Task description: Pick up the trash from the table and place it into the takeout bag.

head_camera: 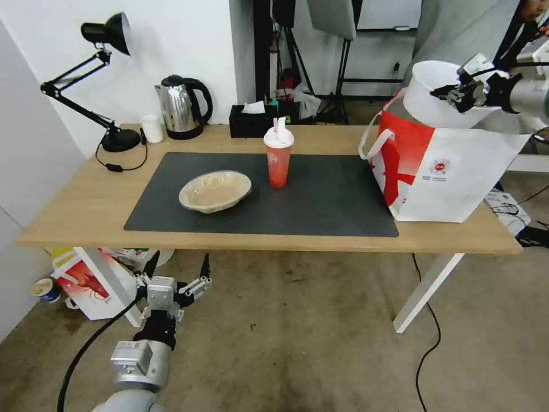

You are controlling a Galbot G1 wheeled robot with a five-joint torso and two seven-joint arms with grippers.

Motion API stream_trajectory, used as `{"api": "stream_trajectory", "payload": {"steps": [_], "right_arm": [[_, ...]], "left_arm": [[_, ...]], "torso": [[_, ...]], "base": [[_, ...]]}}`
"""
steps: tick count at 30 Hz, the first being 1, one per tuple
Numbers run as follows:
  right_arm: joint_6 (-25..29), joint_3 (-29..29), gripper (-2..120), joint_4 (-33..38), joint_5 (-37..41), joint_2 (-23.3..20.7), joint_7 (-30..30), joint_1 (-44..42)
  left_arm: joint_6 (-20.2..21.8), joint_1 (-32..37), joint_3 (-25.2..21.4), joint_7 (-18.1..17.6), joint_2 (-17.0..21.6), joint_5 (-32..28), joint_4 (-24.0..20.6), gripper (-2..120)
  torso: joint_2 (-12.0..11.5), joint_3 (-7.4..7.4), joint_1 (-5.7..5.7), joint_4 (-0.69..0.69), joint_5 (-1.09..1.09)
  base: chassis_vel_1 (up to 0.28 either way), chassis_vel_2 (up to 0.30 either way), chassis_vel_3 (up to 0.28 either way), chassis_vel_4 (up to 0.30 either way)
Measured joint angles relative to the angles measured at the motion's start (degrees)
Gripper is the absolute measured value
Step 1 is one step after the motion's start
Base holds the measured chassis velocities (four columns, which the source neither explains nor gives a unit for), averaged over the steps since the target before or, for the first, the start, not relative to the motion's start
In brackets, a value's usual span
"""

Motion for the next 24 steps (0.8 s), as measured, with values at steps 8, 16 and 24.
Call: {"api": "stream_trajectory", "payload": {"steps": [8, 16, 24], "right_arm": [[0.0, 0.0, 6, -0.3, -0.6, 0.4, 0.4, 0.2], [-0.3, 0.0, 34, -0.5, -0.7, 1.1, 0.6, 0.2], [-0.7, -0.2, 60, -0.3, -0.8, 1.4, 0.6, 0.4]], "left_arm": [[0.0, 0.0, 0.0, 0.0, 0.0, 0.0, 0.0, 100], [0.0, 0.0, 0.0, 0.0, 0.0, 0.0, 0.0, 100], [0.0, 0.0, 0.0, 0.0, 0.0, 0.0, 0.0, 100]], "torso": [[0.0, 0.0, 0.0, 0.0, 0.0], [0.0, 0.0, 0.0, 0.0, 0.0], [0.0, 0.0, 0.0, 0.0, 0.0]], "base": [[0.0, 0.0, 0.0, 0.0], [0.0, 0.0, 0.0, 0.0], [0.0, 0.0, 0.0, 0.0]]}}
